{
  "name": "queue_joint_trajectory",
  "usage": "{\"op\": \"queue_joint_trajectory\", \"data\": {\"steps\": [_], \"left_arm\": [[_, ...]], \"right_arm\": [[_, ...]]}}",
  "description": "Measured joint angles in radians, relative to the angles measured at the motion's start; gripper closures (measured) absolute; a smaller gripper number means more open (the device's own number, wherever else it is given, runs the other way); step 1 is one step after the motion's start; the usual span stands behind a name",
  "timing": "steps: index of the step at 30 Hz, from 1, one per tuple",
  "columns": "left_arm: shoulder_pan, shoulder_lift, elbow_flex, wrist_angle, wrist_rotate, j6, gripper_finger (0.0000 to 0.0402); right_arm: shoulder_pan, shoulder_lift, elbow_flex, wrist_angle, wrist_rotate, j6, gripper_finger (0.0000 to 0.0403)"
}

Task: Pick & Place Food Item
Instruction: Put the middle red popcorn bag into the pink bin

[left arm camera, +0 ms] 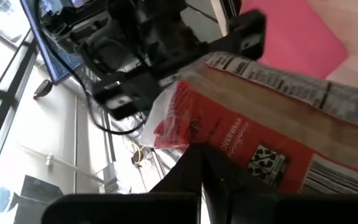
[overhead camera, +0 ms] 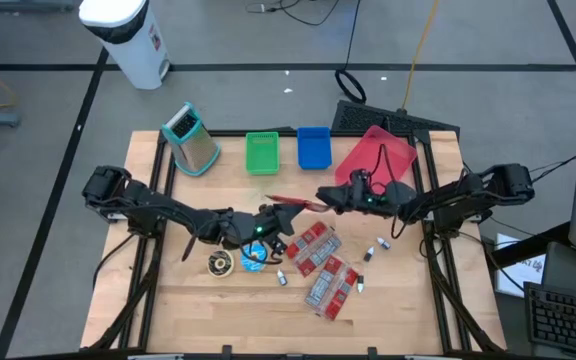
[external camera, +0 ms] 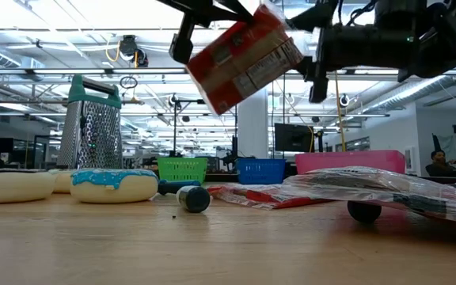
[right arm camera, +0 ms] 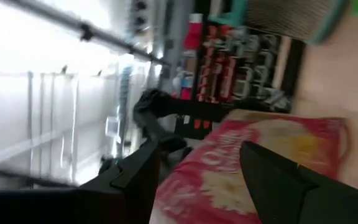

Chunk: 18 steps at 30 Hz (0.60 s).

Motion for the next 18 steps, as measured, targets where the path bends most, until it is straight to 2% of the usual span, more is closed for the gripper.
{"op": "queue_joint_trajectory", "data": {"steps": [5,11,14,18], "left_arm": [[0.000,0.000,0.000,0.007,0.001,-0.023,0.0401],[-0.001,0.000,0.000,0.000,-0.015,-0.135,0.0401],[0.009,0.000,0.000,0.005,-0.031,-0.186,0.0401],[0.030,0.000,0.000,-0.001,-0.059,-0.188,0.0401]], "right_arm": [[-0.006,0.000,0.000,0.117,-0.052,-0.323,0.0195],[0.017,-0.020,0.000,0.288,-0.175,-0.904,0.0195],[0.076,-0.072,0.003,0.157,-0.164,-1.165,0.0195],[0.158,-0.150,0.069,-0.268,0.005,-1.401,0.0195]]}}
